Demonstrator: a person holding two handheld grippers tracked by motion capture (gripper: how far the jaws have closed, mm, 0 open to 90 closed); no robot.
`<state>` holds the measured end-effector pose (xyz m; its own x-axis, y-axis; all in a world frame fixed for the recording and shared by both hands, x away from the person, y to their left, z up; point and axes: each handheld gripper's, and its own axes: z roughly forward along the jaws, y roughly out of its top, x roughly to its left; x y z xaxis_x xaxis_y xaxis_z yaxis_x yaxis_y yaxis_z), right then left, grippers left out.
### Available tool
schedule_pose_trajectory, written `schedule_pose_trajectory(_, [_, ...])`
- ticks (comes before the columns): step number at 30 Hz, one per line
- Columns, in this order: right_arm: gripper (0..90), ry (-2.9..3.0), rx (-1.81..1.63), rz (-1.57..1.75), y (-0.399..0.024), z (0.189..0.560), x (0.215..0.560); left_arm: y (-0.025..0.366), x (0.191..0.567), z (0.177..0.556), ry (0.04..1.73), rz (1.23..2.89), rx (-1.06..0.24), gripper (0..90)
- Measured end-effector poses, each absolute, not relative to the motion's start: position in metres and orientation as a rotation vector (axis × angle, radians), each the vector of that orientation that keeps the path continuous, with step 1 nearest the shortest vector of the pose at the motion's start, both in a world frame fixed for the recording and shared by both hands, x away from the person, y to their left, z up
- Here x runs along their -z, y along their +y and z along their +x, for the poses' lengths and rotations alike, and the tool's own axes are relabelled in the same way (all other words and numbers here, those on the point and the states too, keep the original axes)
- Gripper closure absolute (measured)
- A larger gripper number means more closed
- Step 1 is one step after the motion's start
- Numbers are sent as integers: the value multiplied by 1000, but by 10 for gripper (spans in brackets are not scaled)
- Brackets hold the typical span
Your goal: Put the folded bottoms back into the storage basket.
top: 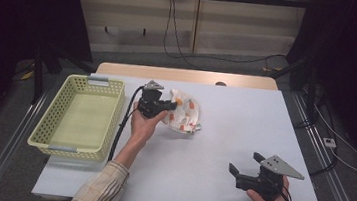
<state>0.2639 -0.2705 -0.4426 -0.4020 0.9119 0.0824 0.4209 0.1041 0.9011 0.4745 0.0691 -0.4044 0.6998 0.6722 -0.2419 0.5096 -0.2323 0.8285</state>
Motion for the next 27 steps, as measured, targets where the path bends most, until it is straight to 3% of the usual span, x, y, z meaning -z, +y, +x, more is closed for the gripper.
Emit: schedule_pose_trajectory(27, [53, 1874, -1270, 1292, -270, 263, 442, 76, 367, 447, 797, 1931, -295, 824])
